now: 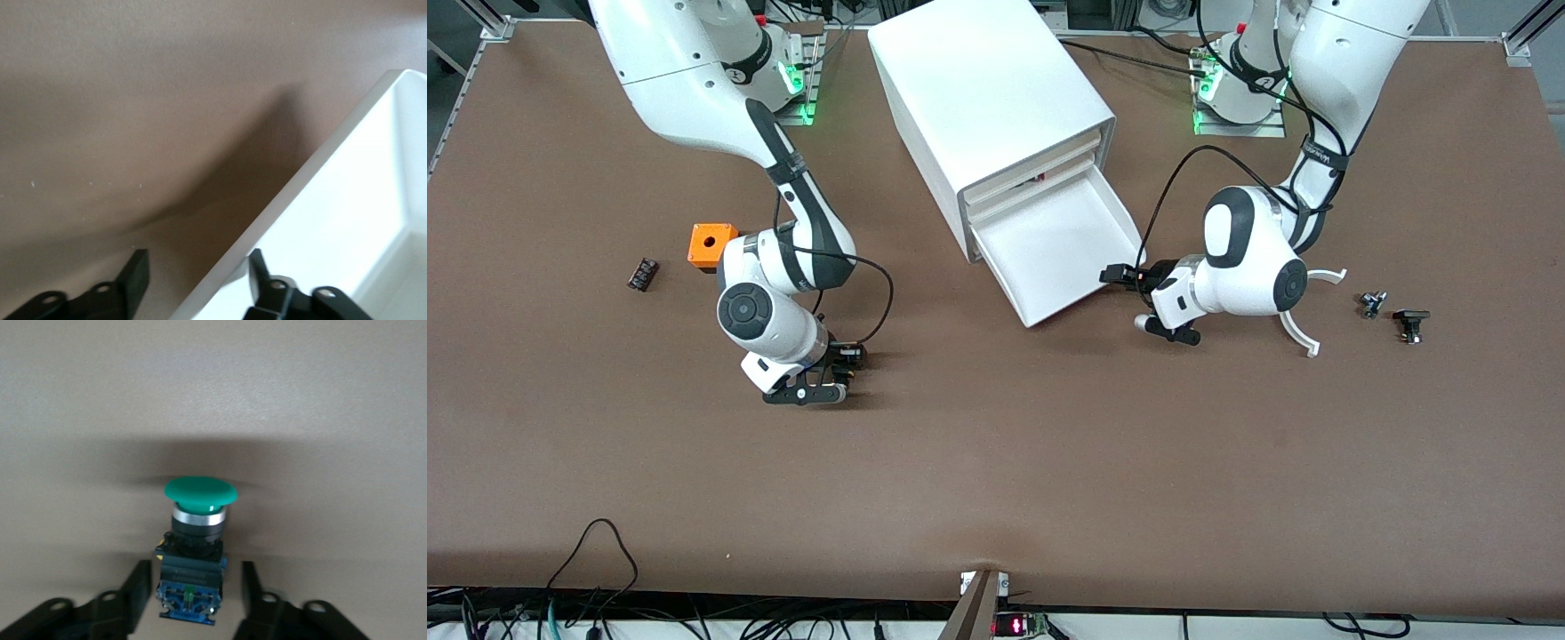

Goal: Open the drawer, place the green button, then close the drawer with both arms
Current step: 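Lift the button with the right gripper while the left gripper withdraws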

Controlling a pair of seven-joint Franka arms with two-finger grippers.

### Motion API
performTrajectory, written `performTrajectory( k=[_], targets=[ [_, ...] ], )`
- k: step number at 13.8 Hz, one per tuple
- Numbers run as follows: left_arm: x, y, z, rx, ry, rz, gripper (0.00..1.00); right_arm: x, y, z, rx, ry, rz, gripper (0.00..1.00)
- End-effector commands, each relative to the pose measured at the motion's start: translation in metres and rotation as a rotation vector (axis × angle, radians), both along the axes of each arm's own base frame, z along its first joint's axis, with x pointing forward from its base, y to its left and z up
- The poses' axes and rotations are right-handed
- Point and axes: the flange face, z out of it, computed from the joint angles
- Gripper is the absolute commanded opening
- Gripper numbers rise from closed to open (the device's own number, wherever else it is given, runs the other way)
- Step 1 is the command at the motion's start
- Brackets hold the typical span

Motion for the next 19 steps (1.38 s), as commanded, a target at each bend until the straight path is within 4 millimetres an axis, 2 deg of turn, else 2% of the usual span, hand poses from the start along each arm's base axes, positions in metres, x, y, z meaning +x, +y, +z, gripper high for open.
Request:
performTrajectory(
  k=[1,3,4,5,6,7,8,9,11,13,15,17,18,19],
  targets=[
    [0.006,-0.007,0.015,0.004,-0.052,-0.025,1.0,-0.005,0.009,-0.003,0.006,-0.005,0.004,0.45],
    [0.028,-0.003,0.047,-0.003,-0.122,-0.008,1.0,-0.004,0.01,-0.003,0.006,-0.007,0.007,0.36],
    [0.039,0.008,0.062,0.023,-0.164,-0.014,1.0,-0.003,0.01,-0.003,0.006,-0.008,0.009,0.31],
    [0.053,0.036,0.083,0.051,-0.235,0.012,1.0,-0.003,0.01,-0.003,0.004,-0.009,0.017,0.27],
    [0.065,0.053,0.1,0.065,-0.312,0.068,1.0,-0.002,0.01,-0.002,0.003,-0.013,0.022,0.21],
    [0.072,0.058,0.123,0.074,-0.391,0.094,1.0,-0.002,0.01,-0.001,0.002,-0.015,0.025,0.21],
    [0.073,0.061,0.136,0.08,-0.425,0.111,1.0,0.0,0.008,0.002,0.004,-0.022,0.028,0.2],
    [0.074,0.071,0.158,0.078,-0.459,0.124,1.0,0.008,0.011,0.014,0.01,-0.046,0.036,0.2],
    [0.07,0.11,0.201,0.1,-0.488,0.135,1.0,0.02,0.013,0.043,0.018,-0.096,0.067,0.2],
    [0.055,0.148,0.25,0.18,-0.485,0.057,1.0,0.031,0.02,0.07,0.034,-0.148,0.126,0.2],
    [0.036,0.178,0.313,0.281,-0.493,-0.027,1.0,0.044,0.026,0.097,0.044,-0.21,0.227,0.2],
    [0.027,0.193,0.375,0.396,-0.438,-0.123,1.0,0.056,0.034,0.126,0.049,-0.276,0.349,0.2],
    [0.023,0.197,0.395,0.454,-0.408,-0.16,1.0,0.059,0.042,0.139,0.05,-0.301,0.415,0.2],
    [0.022,0.203,0.406,0.492,-0.396,-0.169,1.0,0.057,0.056,0.151,0.052,-0.312,0.481,0.2]
  ],
)
